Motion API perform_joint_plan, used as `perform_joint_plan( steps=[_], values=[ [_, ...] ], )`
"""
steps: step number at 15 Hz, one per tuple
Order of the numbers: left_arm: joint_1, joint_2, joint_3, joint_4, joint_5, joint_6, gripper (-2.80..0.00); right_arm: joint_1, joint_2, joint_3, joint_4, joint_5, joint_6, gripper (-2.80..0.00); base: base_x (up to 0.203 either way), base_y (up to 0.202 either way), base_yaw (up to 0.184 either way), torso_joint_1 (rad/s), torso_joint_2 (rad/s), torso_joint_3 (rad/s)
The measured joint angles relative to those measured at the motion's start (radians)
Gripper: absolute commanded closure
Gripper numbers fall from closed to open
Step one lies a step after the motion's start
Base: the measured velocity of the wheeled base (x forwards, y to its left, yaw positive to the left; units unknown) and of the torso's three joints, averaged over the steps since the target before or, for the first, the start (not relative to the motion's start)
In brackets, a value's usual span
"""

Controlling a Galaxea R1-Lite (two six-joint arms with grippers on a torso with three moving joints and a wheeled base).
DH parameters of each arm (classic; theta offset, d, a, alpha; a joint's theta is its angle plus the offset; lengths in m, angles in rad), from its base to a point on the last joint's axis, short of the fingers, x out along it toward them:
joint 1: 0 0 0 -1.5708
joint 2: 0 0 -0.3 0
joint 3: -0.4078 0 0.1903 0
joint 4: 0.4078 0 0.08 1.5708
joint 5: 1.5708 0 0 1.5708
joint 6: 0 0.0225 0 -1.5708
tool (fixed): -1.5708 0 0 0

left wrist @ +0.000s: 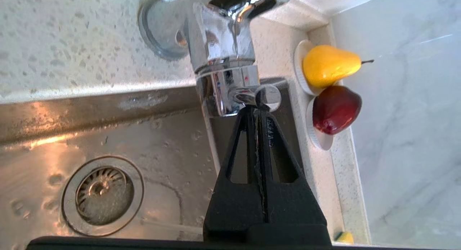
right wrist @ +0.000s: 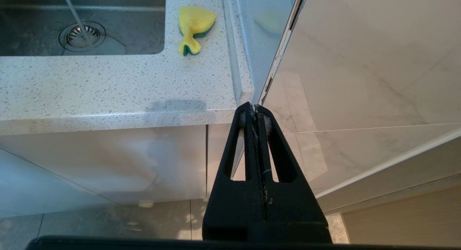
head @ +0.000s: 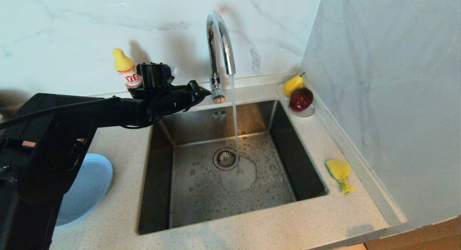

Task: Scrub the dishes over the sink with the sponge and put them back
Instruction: Turn off the faucet

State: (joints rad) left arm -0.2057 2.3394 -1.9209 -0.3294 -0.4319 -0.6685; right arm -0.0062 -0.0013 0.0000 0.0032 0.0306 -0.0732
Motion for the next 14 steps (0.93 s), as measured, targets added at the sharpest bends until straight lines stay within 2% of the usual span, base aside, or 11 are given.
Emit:
perform_joint_plan(
  steps=[10,12,14],
  values=[
    [0.036,-0.007,0.003,-0.020,0.005,-0.027,0.00,0.000,0.000,0.000,0.000,0.001,0.001,0.00,0.000,0.000,0.000,0.000,0.00,0.000],
    [0.033,-0.049,0.045,-0.016,0.005,-0.046,0.00,0.000,0.000,0.000,0.000,0.000,0.000,0.00,0.000,0.000,0.000,0.000,0.00,0.000],
    [0.029,-0.141,0.137,-0.017,0.004,-0.052,0.00,0.000,0.000,0.000,0.000,0.000,0.000,0.00,0.000,0.000,0.000,0.000,0.00,0.000]
  ],
)
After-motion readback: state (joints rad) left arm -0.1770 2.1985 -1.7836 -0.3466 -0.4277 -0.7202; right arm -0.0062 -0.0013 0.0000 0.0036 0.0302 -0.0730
